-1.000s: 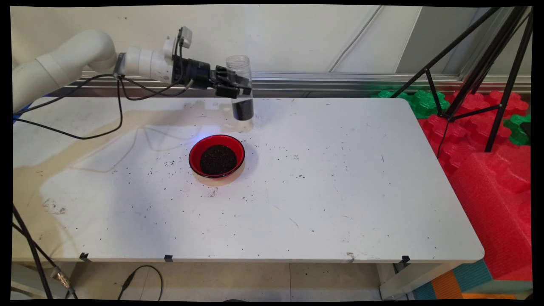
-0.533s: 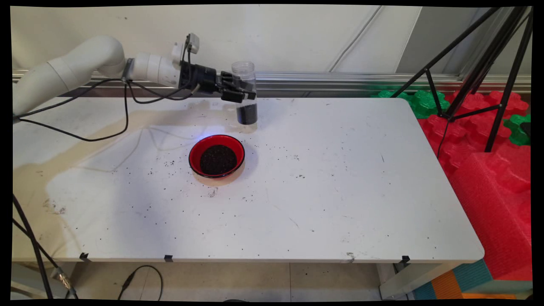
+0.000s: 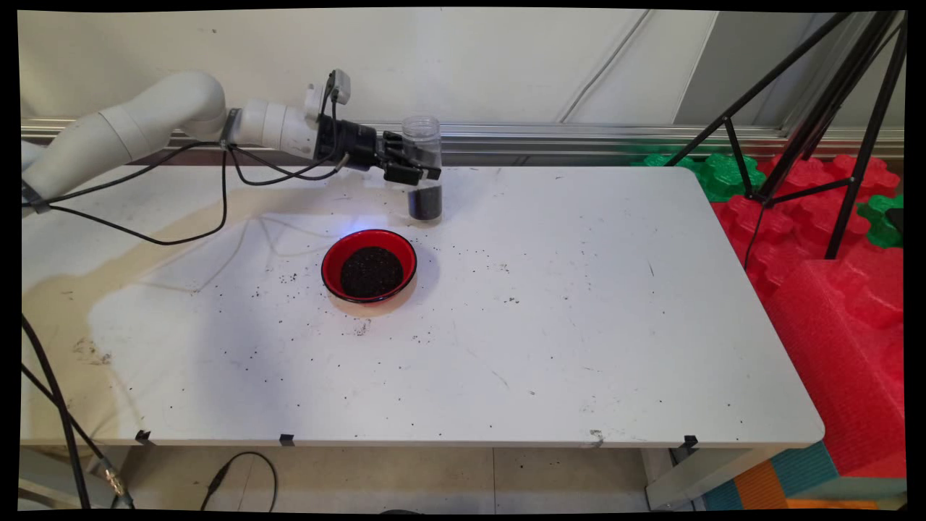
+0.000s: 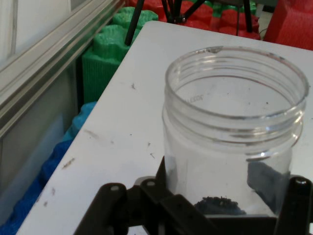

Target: Place the picked object on the table

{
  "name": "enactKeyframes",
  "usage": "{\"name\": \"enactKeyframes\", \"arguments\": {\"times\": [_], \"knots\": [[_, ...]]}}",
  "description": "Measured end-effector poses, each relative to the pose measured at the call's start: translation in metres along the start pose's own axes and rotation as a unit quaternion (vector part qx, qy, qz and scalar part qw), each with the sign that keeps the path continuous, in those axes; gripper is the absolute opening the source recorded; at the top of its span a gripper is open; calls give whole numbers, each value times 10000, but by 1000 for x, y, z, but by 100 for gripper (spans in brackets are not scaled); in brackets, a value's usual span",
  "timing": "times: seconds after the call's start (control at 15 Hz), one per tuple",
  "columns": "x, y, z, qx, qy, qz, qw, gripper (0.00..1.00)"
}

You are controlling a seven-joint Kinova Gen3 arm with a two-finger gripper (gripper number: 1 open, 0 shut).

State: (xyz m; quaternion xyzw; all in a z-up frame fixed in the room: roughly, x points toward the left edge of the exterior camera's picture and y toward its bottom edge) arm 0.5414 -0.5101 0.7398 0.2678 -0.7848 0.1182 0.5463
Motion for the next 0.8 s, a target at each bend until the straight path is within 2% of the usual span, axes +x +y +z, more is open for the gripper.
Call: {"name": "enactKeyframes", "arguments": {"times": [0.6,0.67,0.8], "knots": [[-6,-1,8,-21,-66,121,9999,0],[-7,-1,8,-25,-71,134,9999,100],[-7,0,8,-40,-81,163,9998,100]]}}
